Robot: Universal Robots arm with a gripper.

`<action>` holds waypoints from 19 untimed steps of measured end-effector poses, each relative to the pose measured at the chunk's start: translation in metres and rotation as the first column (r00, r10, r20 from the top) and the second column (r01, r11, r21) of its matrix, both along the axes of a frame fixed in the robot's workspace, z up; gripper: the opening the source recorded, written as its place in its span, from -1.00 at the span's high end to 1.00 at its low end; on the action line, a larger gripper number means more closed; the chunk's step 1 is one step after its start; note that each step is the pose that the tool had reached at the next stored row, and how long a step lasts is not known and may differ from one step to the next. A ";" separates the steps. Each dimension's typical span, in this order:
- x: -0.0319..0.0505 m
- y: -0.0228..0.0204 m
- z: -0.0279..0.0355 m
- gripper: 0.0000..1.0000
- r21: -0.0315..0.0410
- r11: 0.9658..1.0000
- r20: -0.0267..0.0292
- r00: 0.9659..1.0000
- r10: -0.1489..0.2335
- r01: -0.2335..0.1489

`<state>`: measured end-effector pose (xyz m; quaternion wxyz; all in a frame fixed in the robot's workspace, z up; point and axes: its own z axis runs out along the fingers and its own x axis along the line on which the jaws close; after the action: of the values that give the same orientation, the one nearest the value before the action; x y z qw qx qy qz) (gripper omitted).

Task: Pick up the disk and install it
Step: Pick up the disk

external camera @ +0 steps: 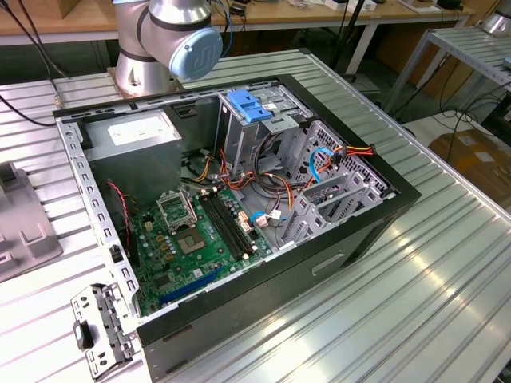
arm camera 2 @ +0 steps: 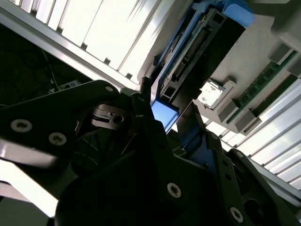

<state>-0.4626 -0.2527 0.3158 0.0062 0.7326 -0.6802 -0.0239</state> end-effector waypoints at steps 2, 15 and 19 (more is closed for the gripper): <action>-0.0001 0.0001 -0.0016 0.00 0.000 1.000 0.000 1.000 0.000 0.000; -0.0003 0.0001 -0.0151 0.00 0.000 1.000 0.000 1.000 0.000 0.000; -0.0003 0.0001 -0.0186 0.00 0.000 1.000 0.000 1.000 0.000 0.000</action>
<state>-0.4629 -0.2527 0.2972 0.0062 0.7326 -0.6802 -0.0239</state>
